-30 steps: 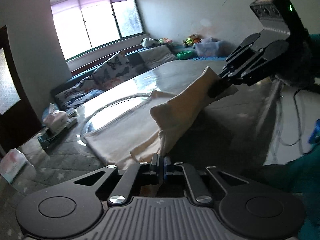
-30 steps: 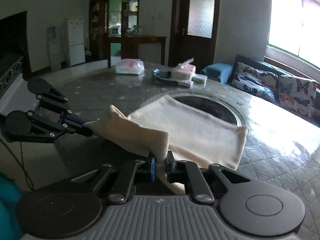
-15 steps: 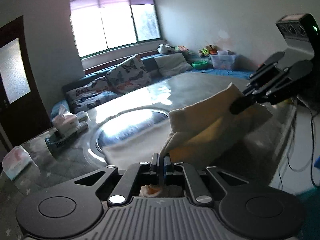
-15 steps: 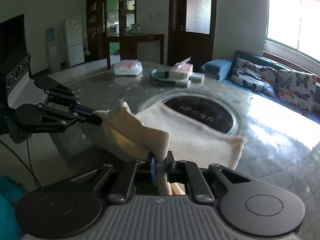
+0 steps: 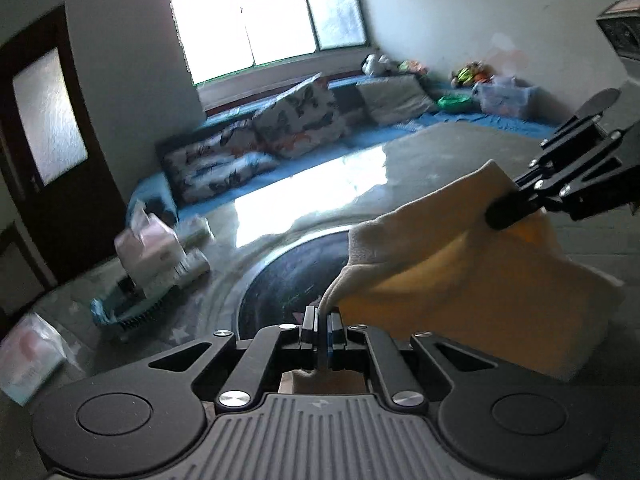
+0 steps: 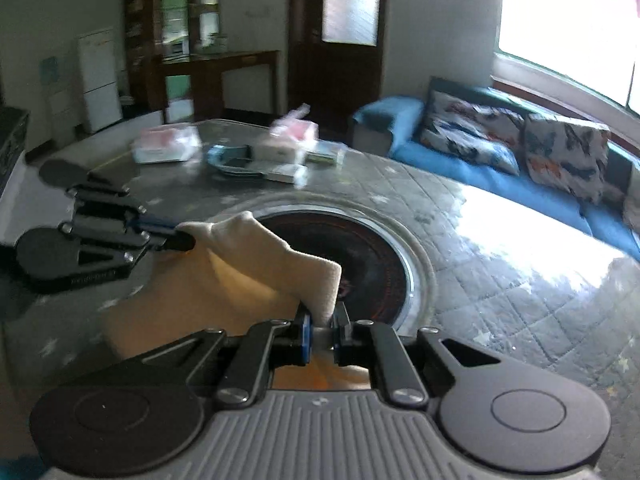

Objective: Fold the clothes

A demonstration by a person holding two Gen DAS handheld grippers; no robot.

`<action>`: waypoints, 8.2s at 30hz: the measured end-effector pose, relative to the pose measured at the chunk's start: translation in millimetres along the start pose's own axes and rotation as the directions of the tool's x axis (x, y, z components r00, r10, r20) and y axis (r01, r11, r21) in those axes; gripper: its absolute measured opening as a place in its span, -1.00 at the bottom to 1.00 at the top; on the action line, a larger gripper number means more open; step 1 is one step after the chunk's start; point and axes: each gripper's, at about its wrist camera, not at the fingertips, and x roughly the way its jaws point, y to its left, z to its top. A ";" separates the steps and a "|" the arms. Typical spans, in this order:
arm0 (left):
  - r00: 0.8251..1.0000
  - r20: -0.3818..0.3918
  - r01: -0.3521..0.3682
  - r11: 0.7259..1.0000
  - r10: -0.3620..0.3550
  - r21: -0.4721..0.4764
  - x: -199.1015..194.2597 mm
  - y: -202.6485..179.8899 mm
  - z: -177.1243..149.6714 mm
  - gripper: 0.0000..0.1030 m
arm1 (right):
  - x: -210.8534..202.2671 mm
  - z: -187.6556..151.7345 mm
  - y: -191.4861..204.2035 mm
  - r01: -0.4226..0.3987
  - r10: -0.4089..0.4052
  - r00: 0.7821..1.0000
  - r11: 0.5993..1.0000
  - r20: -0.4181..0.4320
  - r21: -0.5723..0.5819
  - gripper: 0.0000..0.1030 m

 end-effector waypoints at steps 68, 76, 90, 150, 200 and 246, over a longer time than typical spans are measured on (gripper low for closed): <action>0.958 -0.209 -0.262 0.894 0.196 -0.364 16.7 45.2 -38.9 1.00 | 89.1 9.0 31.9 0.080 -0.067 0.993 0.987 -0.094 0.138 0.77; 0.957 -0.216 -0.264 0.887 0.192 -0.379 13.3 53.6 -48.6 1.00 | 117.6 17.0 42.5 0.110 -0.095 0.986 0.988 -0.140 0.109 0.80; 0.963 -0.204 -0.239 0.913 0.178 -0.331 29.0 35.5 -29.4 1.00 | 89.0 19.7 12.9 0.168 -0.155 0.983 0.977 -0.101 0.129 0.87; 0.987 -0.082 -0.148 0.986 0.142 -0.074 -37.7 -49.1 -20.2 1.00 | -33.1 -49.2 50.1 0.171 -0.175 0.984 0.983 -0.040 -0.071 0.93; 0.982 -0.121 -0.160 0.979 0.145 -0.127 -27.0 -41.7 -54.6 1.00 | -21.6 -97.0 5.6 0.257 -0.246 0.965 0.957 -0.088 0.137 0.72; 0.970 -0.194 -0.204 0.928 0.148 -0.311 -40.3 17.8 -79.5 1.00 | -2.5 -58.9 12.0 0.171 -0.168 0.985 0.980 -0.037 0.105 0.70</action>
